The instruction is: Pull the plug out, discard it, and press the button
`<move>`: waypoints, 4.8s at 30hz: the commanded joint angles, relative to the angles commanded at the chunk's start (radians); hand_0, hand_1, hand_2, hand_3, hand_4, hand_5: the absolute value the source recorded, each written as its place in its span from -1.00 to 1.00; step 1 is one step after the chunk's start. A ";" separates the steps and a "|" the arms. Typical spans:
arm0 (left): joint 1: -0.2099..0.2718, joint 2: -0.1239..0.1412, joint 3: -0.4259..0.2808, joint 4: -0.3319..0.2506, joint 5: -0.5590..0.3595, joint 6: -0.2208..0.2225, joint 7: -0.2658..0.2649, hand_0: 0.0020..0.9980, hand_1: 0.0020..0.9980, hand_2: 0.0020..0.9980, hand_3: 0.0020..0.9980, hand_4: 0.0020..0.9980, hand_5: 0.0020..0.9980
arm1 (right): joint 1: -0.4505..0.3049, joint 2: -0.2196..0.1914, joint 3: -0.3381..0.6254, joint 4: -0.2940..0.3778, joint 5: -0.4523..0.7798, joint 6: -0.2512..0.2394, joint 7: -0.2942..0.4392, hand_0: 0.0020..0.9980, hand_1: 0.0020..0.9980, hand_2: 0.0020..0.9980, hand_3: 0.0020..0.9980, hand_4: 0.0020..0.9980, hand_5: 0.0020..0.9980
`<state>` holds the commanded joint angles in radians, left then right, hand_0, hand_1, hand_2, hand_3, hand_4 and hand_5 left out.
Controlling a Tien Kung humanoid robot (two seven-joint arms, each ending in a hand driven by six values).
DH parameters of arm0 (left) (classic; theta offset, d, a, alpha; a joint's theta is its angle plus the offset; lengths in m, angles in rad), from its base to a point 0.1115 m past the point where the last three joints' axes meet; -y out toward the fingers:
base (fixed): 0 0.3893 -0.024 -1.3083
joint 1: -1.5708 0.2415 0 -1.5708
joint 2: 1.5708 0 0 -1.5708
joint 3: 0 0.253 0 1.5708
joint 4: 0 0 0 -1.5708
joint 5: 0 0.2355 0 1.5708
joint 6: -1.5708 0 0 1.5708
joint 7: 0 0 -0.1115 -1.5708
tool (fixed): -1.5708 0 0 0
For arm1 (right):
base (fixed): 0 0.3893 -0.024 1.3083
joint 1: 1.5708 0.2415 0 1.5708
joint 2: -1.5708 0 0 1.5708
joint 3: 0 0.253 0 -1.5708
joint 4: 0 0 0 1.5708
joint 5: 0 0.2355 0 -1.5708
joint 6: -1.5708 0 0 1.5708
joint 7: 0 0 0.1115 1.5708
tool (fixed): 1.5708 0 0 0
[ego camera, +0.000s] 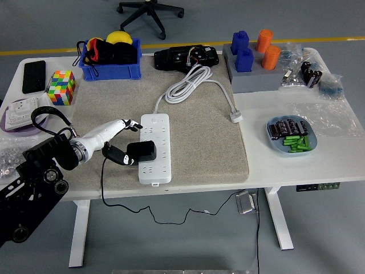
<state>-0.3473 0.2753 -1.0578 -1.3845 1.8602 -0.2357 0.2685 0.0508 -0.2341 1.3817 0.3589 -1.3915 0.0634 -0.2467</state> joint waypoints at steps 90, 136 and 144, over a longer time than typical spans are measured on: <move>-0.063 -0.011 -0.116 0.285 -0.078 0.175 -0.110 0.54 0.55 0.52 0.76 0.89 -1.00 | -0.003 0.008 0.010 0.000 -0.002 0.000 0.000 0.51 0.40 0.42 0.45 0.58 0.22; -0.402 -0.123 0.305 0.458 -0.065 0.108 0.054 -0.89 -0.96 -0.78 0.36 -1.00 -1.00 | -0.012 0.008 0.005 -0.004 0.003 0.000 0.000 0.51 0.40 0.42 0.45 0.58 0.22; -0.420 -0.143 0.328 0.495 -0.055 0.122 0.049 -0.91 -0.97 -0.77 0.38 -1.00 -1.00 | -0.011 0.007 0.005 -0.004 0.003 0.000 0.000 0.51 0.40 0.42 0.45 0.58 0.23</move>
<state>-0.7675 0.1318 -0.7296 -0.8891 1.8048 -0.1136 0.3178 0.0402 -0.2270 1.3871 0.3549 -1.3888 0.0630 -0.2470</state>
